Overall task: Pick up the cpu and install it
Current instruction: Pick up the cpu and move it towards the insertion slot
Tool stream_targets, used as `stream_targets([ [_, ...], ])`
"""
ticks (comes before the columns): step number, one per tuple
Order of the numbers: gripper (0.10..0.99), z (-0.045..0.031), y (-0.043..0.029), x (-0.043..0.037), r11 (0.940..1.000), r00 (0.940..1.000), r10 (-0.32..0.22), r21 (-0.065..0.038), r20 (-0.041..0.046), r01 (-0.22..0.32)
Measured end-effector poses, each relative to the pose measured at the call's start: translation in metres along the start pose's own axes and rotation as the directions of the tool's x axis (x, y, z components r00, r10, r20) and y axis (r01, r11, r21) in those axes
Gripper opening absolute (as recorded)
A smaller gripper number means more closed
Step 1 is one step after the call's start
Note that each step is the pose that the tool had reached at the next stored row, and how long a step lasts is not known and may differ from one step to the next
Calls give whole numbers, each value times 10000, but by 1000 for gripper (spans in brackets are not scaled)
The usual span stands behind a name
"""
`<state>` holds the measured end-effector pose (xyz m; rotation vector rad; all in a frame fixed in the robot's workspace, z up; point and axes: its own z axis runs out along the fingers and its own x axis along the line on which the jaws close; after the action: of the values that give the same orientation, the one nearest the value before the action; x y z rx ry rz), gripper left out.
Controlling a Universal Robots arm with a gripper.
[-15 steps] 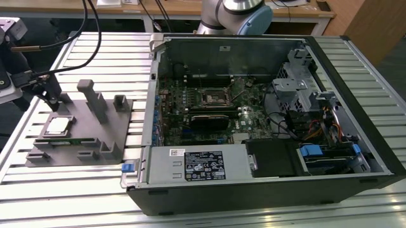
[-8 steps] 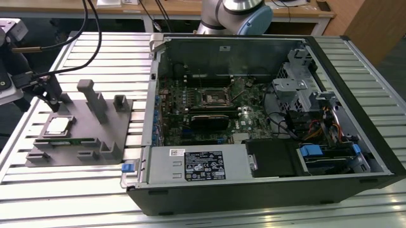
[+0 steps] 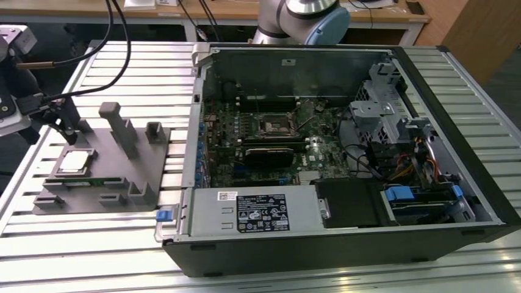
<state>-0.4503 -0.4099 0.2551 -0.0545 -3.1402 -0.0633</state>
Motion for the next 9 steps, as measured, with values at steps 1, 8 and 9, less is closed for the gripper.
stream_targets([
  [1,706,3,0,0,10000,10000,0,0,0,0],
  [8,706,18,-1,0,10000,10000,0,0,1,0],
  [9,706,20,-1,0,10000,10000,0,0,0,0],
])
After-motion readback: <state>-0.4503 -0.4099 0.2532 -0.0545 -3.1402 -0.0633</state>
